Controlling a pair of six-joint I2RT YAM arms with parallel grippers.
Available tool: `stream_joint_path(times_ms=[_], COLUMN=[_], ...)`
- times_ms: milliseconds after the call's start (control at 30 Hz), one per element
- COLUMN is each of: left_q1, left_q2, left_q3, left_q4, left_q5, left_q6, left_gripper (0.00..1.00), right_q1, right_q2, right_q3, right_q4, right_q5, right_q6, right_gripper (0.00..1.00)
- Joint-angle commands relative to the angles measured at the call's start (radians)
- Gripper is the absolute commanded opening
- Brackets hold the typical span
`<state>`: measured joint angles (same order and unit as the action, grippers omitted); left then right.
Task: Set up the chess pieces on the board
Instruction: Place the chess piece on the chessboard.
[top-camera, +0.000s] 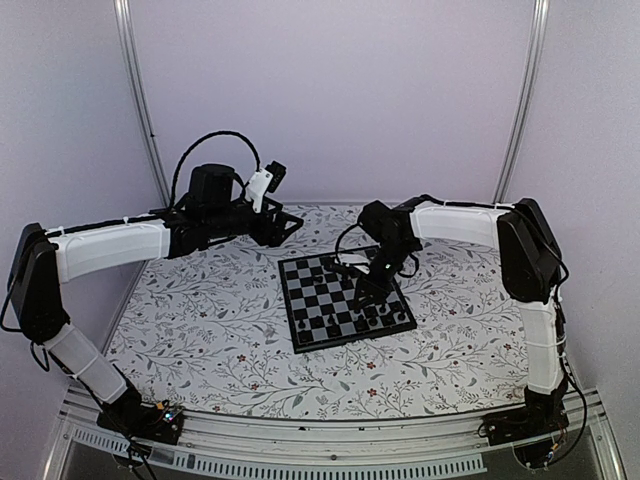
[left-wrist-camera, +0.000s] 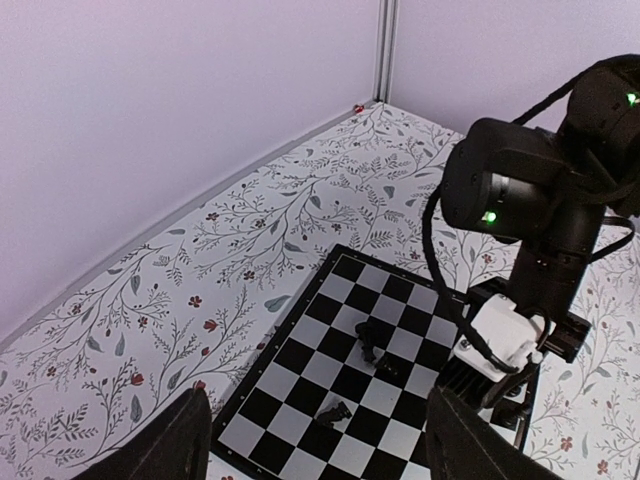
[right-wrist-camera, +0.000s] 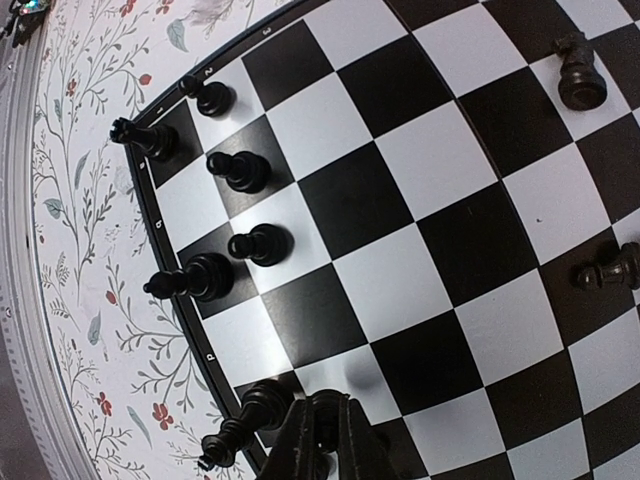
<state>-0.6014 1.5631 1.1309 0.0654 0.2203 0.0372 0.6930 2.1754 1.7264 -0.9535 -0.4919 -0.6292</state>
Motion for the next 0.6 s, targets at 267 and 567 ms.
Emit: stream_joint_path(times_ms=[267,567], left_q1=[0.008,0.009], left_q2=[-0.024,-0.025], left_q3=[0.027,0.027], left_q4=[-0.009,-0.009], left_q5=[0.001,0.002], left_q6=[0.009,0.009], left_gripper=[0.75,0.75], right_q1=[0.005,0.005], right_q2=[0.031,0.035], right_q3=[0.002,0.029], right_q4=[-0.021,-0.035], right_q5=[-0.012,-0.029], right_q6=[-0.012,-0.001], right_gripper=[0.12,0.22])
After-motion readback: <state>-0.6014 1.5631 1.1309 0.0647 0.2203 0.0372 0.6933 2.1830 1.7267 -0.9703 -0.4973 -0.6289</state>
